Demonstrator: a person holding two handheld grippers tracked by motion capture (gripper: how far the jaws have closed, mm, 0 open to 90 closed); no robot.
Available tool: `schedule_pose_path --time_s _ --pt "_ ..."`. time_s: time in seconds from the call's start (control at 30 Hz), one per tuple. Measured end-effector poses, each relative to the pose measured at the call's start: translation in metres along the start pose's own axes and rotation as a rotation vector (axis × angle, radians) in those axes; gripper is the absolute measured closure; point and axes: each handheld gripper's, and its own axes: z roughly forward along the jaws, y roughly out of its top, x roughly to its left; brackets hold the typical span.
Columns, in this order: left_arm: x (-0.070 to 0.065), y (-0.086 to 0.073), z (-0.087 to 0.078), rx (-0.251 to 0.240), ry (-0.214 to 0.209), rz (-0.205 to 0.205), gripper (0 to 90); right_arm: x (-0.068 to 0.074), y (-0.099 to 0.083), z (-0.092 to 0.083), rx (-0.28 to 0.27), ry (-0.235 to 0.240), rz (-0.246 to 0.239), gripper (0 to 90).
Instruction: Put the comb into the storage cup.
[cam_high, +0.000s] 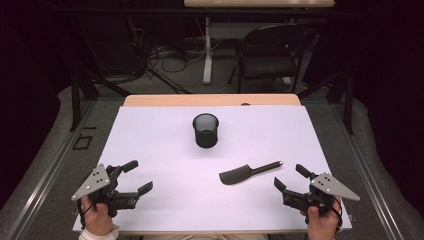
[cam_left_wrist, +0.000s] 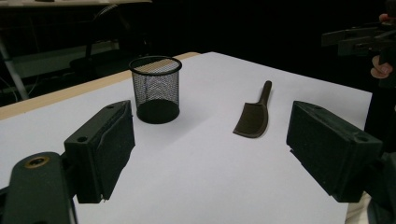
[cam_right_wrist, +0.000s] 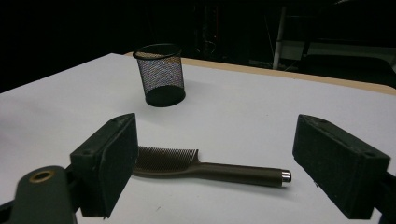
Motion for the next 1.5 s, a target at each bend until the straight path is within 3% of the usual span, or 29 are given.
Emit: schedule_pose_path --time_s 0.23,0.43,0.67,0.9,1.03,1.17,1.2,1.37,1.5 --pt "0.001 0.001 0.002 -0.004 0.001 -0.025 15.5 -0.004 0.0 0.001 0.018 0.01 0.013 9.4" --pt "0.003 0.001 0.008 0.012 0.033 -0.078 15.5 -0.006 0.002 0.003 0.031 0.035 0.029 4.4" --pt "0.001 0.002 0.012 0.054 0.03 -0.056 15.8 -0.005 0.004 0.007 0.062 0.009 0.007 0.0" --pt "-0.004 0.002 0.012 0.05 0.026 -0.042 16.4 -0.006 0.004 0.014 0.098 -0.016 0.001 0.2" --pt "-0.005 0.003 0.011 0.043 0.028 -0.049 16.4 -0.006 0.006 0.015 0.098 -0.02 -0.018 3.1" --pt "-0.005 0.003 0.01 0.043 0.036 -0.052 16.4 -0.007 0.009 0.017 0.132 -0.03 -0.048 8.3" --pt "-0.004 0.003 0.01 0.038 0.035 -0.057 16.8 -0.008 0.011 0.019 0.136 -0.028 -0.054 13.2" --pt "-0.002 0.003 0.009 0.037 0.046 -0.074 16.8 -0.01 0.015 0.025 0.137 -0.029 -0.066 21.9" --pt "0.0 0.001 0.008 0.037 0.057 -0.088 16.8 -0.011 0.019 0.031 0.169 -0.033 -0.093 28.4"
